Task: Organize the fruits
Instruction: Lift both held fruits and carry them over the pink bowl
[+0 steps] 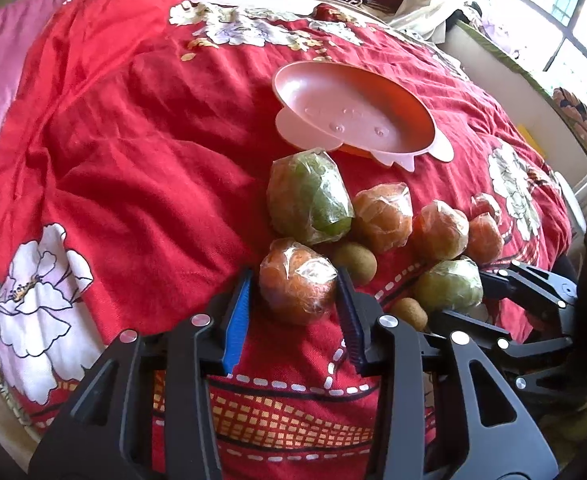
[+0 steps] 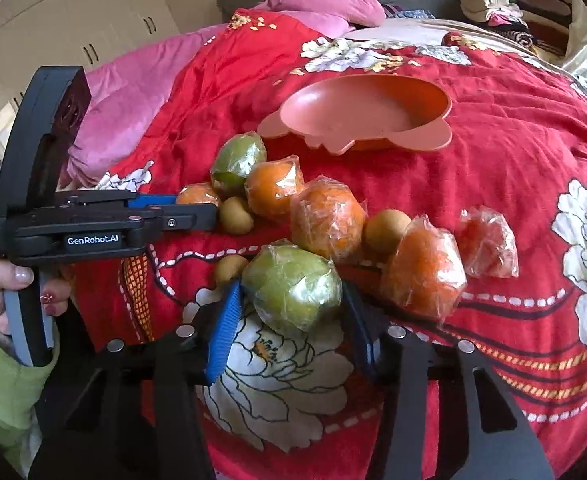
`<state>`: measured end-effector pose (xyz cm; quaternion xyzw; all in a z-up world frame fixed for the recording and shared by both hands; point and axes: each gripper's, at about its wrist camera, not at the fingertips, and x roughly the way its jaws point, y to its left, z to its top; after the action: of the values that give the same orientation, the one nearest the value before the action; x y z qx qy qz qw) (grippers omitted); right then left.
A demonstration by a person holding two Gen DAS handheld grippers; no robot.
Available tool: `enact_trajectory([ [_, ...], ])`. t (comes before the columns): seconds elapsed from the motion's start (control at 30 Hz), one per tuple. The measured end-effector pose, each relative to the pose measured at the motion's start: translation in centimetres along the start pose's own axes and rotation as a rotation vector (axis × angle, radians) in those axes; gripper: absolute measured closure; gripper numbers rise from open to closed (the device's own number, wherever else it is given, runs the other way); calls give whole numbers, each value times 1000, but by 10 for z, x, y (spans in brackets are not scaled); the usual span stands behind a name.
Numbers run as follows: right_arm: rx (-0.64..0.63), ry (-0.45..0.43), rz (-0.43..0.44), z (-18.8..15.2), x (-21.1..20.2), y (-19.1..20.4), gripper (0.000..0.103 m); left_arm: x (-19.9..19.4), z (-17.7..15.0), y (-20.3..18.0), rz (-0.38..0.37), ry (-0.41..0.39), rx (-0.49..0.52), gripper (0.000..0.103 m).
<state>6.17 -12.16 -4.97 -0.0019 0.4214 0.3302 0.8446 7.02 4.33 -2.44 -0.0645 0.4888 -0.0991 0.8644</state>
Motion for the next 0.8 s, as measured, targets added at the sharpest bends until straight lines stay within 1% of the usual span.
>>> enact_trajectory([
  [0.2,-18,-13,1,0,-10,0,57,-9,-1,2,-18,-20,-23,72],
  [0.37,13,-39,-1,2,-27,-9,57,-23,4,2,-3,-50,-27,72],
  [0.53,20,-107,-19,17,-46,-20,57,-29,19,2,0,-72,-24,72],
  [0.6,29,-121,-20,23,-49,-24,57,-30,25,1,3,-80,-19,72],
  [0.73,20,-151,-42,41,-48,-35,57,-29,44,-1,1,-91,-14,72],
  [0.8,18,-152,-51,49,-44,-40,57,-26,53,-3,0,-91,-9,72],
])
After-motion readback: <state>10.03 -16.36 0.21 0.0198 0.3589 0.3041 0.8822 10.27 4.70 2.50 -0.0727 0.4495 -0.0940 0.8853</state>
